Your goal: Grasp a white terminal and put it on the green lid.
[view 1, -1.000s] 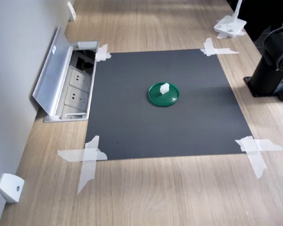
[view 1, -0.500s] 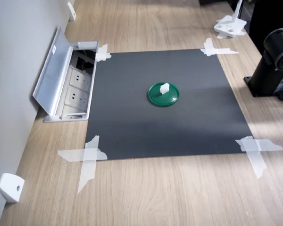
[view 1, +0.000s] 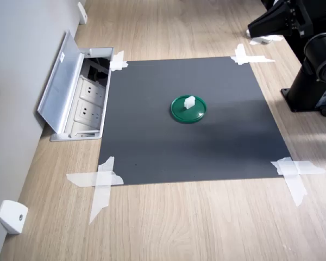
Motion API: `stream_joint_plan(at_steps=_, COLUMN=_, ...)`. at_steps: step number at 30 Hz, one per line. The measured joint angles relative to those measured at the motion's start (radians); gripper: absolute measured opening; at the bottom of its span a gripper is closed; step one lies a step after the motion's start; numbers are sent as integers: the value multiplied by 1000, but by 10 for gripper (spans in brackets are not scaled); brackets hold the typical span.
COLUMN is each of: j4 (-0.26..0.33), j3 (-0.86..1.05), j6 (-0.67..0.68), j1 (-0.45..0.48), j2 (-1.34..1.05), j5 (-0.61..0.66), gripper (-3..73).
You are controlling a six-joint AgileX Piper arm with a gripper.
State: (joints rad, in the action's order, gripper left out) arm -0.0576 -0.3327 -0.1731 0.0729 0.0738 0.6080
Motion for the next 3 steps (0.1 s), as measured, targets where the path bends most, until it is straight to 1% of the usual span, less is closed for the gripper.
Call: stream_joint_plan(at_steps=3, j4=-1, j3=1, j6=0, j1=0, j2=-17, j5=1, gripper=-8)
